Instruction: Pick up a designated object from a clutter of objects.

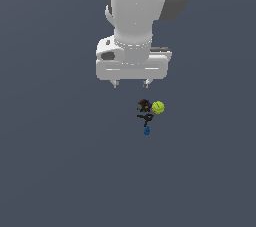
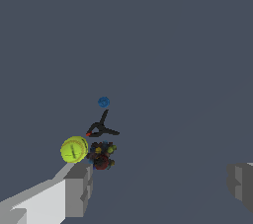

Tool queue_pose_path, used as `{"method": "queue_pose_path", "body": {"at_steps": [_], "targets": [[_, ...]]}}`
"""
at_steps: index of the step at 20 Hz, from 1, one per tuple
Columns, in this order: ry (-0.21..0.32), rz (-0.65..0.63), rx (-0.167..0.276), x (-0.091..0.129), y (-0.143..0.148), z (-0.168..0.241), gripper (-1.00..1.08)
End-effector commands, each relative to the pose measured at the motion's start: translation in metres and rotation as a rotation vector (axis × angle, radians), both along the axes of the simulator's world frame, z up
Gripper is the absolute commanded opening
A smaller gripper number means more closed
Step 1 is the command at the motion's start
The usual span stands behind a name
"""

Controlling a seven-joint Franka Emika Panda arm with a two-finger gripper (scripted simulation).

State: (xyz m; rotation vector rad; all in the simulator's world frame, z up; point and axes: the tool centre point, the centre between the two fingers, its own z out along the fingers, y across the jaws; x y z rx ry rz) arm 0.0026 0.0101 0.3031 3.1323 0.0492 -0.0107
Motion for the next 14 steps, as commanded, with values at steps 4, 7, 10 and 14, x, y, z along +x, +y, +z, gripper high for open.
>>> {"method": "queue_pose_path", "body": {"at_steps": [4, 7, 10, 14], "targets": [[-0.001, 0.005, 0.002, 0.0006, 0.0009, 0.0006, 1.0], [-0.004, 0.02, 0.008, 0.0024, 0.0036, 0.0026, 1.0], [-0.007, 0.028, 0.015, 0.0042, 0.0058, 0.0053, 1.0], [-0.008, 0.026, 0.017, 0.0049, 0.0064, 0.0073, 1.0]]}}
